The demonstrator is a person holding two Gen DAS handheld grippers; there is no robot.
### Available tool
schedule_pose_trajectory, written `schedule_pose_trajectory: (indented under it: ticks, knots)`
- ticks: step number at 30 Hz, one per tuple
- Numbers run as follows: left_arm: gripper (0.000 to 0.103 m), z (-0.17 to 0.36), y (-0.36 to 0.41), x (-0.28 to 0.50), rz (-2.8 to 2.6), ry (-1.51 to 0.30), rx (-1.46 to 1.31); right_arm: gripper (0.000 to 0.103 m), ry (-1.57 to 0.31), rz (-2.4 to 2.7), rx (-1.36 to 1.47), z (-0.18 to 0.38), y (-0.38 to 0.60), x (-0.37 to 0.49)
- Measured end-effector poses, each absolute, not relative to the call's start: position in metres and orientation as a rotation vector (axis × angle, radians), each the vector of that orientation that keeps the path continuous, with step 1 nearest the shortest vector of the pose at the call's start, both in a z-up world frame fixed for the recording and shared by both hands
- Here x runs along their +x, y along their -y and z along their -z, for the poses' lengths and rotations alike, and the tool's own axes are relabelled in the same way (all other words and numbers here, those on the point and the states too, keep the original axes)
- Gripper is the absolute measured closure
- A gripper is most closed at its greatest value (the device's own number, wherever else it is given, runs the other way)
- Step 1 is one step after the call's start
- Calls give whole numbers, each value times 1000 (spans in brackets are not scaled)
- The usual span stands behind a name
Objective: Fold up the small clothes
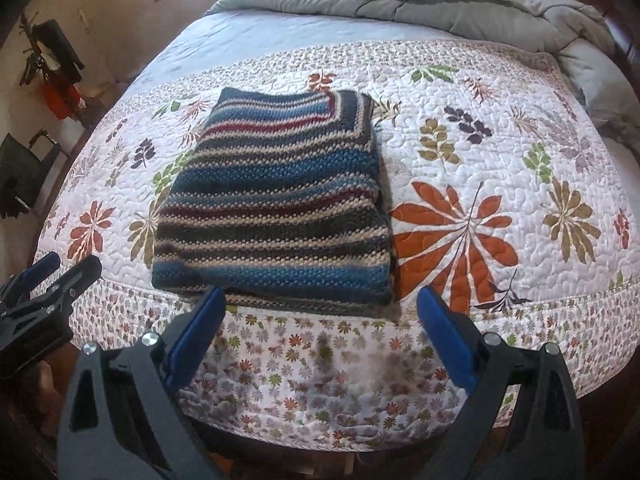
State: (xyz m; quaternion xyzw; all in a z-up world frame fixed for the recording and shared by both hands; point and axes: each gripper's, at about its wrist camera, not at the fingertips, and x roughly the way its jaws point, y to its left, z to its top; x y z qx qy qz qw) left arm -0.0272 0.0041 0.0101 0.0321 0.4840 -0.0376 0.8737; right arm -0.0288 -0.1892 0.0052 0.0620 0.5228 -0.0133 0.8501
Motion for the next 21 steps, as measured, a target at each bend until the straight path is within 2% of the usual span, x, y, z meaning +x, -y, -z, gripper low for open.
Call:
schedule_pose_trajectory:
  ticks: [21]
  knots:
    - [6,6,7,-23,86,-1053,102,7,-1110,45,111,3,190,-26]
